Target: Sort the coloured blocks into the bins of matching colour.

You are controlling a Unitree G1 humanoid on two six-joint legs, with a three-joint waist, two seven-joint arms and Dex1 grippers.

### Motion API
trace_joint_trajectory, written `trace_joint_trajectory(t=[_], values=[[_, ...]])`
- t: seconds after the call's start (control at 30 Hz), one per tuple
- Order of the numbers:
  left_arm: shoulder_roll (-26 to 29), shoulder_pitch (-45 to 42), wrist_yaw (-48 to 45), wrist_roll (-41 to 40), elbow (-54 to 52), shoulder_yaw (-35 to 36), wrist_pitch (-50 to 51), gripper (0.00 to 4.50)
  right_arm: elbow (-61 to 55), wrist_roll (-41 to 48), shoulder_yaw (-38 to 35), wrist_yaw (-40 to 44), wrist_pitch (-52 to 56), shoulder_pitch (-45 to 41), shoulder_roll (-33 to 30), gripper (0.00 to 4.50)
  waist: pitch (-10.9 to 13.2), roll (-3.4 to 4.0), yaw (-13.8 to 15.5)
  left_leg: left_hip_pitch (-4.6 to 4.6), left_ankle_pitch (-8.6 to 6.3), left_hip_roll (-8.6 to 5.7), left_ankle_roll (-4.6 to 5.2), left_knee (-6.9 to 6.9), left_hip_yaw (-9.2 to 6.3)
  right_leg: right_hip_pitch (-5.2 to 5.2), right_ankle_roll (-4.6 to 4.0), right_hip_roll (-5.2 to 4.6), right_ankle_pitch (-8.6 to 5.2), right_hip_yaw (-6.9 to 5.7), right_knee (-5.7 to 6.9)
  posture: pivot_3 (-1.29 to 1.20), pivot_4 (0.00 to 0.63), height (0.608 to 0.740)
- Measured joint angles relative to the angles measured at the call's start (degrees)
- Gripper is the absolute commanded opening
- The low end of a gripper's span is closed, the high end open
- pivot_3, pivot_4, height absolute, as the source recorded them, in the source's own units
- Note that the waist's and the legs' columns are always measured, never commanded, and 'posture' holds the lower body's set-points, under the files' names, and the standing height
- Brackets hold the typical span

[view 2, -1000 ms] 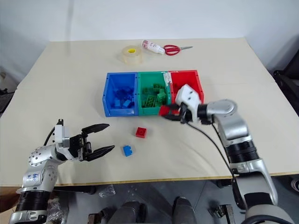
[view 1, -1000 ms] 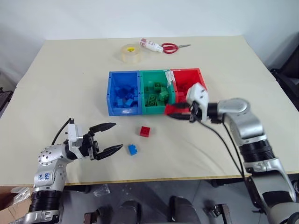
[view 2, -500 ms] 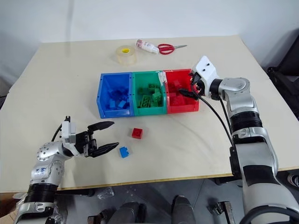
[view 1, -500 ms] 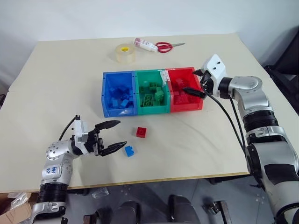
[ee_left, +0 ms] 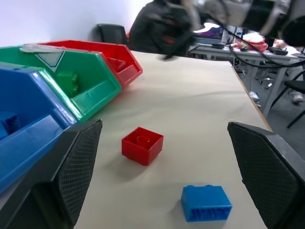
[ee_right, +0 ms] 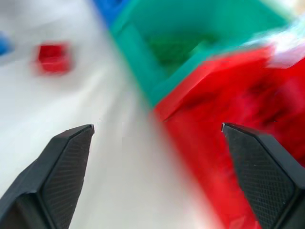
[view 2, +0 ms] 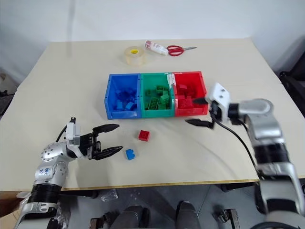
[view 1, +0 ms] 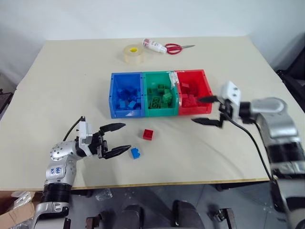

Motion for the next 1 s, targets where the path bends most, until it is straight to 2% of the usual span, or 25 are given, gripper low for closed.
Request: trace_joint_trajectory(t=[0.1,0.27,0.43,0.53,0.7,1.0], values=[[0.16,0.02,-0.66,0.14,0.35,0.03,-0.35,4.5,-7.15,2.85,-6.44,1.25,3.95,10.35,-7.36,4.48,0.0,0.0,0.38,0.06,0.0,0.03,0.0,0.02,0.1,0.11,0.0,0.01,0.0,0.02,-0.11,0.0,0.15,0.74],[0.3,-0.02,-1.26,0.14,1.2,0.2,-0.55,4.5,-12.28,5.02,-12.76,1.15,6.86,19.32,-11.32,4.48,0.0,0.0,0.1,0.16,0.0,0.11,0.0,0.0,0.26,0.13,0.01,0.04,0.0,0.09,-0.15,0.0,0.15,0.74],[0.39,-0.12,-1.81,0.15,2.1,0.31,-0.83,4.5,-15.91,6.35,-11.46,-0.83,8.8,17.24,-10.95,4.48,0.0,0.0,0.09,0.16,0.0,0.11,0.0,0.01,0.27,0.11,0.01,0.03,0.0,0.12,-0.14,0.0,0.15,0.74],[0.4,-0.63,-1.83,0.17,2.15,0.48,-1.19,4.5,-18.03,6.64,-6.83,-2.04,9.95,12.66,-8.14,4.48,0.0,-0.01,0.12,0.15,0.0,0.11,0.0,0.02,0.23,0.11,0.01,0.03,0.0,0.11,-0.16,0.0,0.15,0.74],[0.41,0.9,-1.21,0.16,0.82,1.04,-1.25,4.5,-18.0,5.04,5.78,-4.2,10.7,3.14,1.61,4.48,0.0,0.0,-0.06,0.13,0.0,0.1,0.0,-0.03,0.2,0.04,0.01,0.03,0.0,0.11,-0.15,0.0,0.15,0.74],[0.81,8.51,2.51,0.12,-6.08,3.45,-1.09,4.5,-5.06,-3.47,19.72,-6.44,5.34,-8.02,16.64,4.48,0.0,-0.01,-0.11,0.1,0.0,0.04,0.0,-0.01,0.04,0.02,0.0,0.03,0.0,0.1,-0.01,0.0,0.15,0.74]])
